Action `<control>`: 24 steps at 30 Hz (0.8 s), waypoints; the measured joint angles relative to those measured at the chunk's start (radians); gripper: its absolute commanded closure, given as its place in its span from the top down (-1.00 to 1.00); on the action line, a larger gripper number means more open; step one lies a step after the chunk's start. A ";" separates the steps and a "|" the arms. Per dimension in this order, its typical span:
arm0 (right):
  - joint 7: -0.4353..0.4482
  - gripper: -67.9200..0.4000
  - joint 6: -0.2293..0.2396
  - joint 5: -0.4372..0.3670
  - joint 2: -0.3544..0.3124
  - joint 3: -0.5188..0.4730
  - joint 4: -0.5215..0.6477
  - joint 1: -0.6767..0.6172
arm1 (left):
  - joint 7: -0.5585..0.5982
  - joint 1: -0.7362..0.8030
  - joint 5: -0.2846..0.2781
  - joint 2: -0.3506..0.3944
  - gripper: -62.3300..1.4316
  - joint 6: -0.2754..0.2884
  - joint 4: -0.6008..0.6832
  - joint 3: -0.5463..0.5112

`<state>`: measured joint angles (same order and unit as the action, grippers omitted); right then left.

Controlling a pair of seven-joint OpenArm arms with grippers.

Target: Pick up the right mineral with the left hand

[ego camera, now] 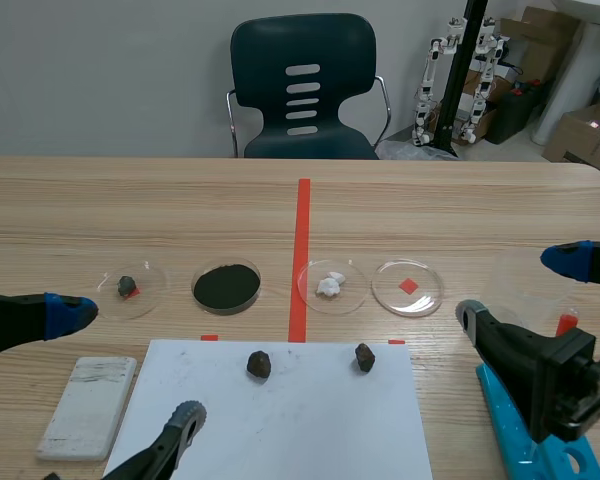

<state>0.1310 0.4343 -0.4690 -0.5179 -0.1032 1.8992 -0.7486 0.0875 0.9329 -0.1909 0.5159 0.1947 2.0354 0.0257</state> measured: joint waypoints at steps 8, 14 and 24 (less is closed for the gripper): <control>0.000 0.74 0.000 0.000 0.000 0.000 0.000 0.000 | 0.000 0.000 0.000 0.000 1.00 0.039 0.000 0.000; 0.000 0.74 0.000 0.000 0.000 0.000 0.000 0.000 | 0.000 0.000 0.000 0.000 1.00 0.043 0.000 0.000; 0.000 0.74 0.000 0.000 0.000 0.000 0.000 0.000 | 0.000 0.000 0.000 0.000 1.00 0.065 0.000 0.006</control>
<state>0.1310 0.4343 -0.4690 -0.5179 -0.1032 1.8992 -0.7486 0.0875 0.9325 -0.1905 0.5159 0.2596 2.0354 0.0322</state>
